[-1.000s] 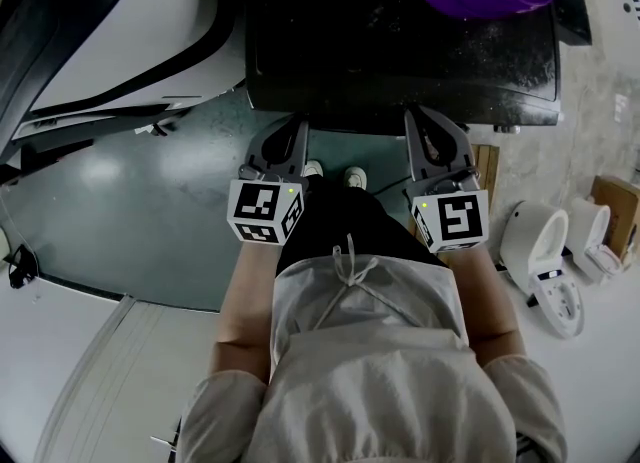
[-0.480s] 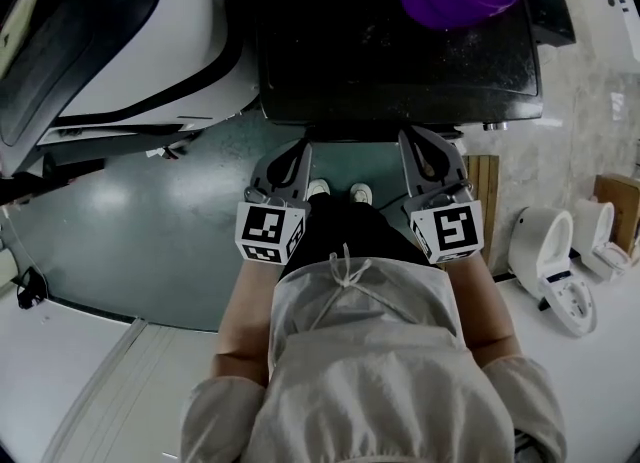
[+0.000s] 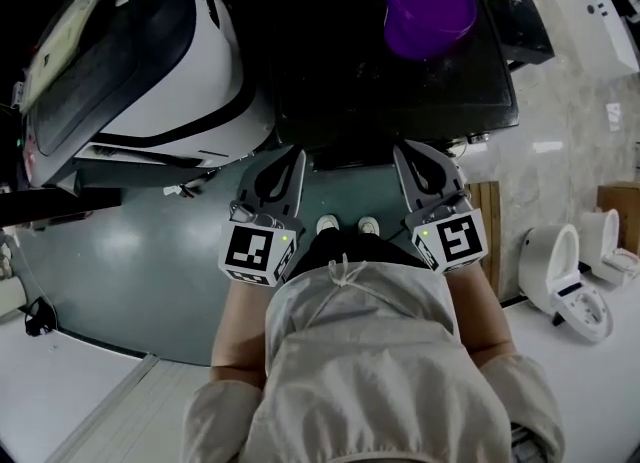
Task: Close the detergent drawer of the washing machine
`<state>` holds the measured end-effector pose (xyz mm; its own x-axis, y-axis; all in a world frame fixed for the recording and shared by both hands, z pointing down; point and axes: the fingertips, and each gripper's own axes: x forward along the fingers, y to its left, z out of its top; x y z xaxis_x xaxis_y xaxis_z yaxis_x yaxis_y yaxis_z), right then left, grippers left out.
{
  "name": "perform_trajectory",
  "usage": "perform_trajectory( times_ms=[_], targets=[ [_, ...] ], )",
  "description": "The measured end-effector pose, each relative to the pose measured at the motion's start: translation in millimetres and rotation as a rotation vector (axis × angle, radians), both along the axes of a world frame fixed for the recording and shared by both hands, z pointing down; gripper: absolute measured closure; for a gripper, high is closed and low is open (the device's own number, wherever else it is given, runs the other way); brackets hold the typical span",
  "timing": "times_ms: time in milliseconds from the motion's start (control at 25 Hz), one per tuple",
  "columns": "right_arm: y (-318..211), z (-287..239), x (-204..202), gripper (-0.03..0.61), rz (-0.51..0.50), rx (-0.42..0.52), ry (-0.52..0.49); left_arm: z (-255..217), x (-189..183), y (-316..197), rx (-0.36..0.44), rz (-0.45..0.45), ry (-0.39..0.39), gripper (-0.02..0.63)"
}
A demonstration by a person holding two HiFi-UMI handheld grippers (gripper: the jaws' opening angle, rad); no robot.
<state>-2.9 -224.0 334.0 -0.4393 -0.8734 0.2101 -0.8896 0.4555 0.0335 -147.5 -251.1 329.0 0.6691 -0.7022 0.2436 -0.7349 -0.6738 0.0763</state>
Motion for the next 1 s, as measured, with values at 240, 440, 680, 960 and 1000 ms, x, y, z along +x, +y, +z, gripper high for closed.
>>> perform_trajectory(
  times_ms=[240, 440, 680, 960, 1000],
  targets=[
    [6.1, -34.7, 13.3, 0.573, 0.046, 0.062, -0.019, -58.5, -4.6, -3.2, 0.086, 0.001, 0.017, 0.595],
    [5.4, -60.2, 27.3, 0.574, 0.068, 0.090, -0.035, -94.4, -1.3, -2.1, 0.124, -0.006, 0.043, 0.595],
    [6.8, -78.9, 34.5, 0.574, 0.041, 0.121, -0.029, -114.5, 4.6, 3.5, 0.155, -0.004, 0.031, 0.595],
    [6.8, -80.2, 29.9, 0.577, -0.026, 0.137, -0.033, -112.5, 10.9, 4.9, 0.151, -0.004, 0.027, 0.595],
    [6.1, -78.7, 31.5, 0.577, -0.021, 0.133, -0.033, -111.9, 12.9, 5.6, 0.153, 0.002, 0.023, 0.595]
  ],
)
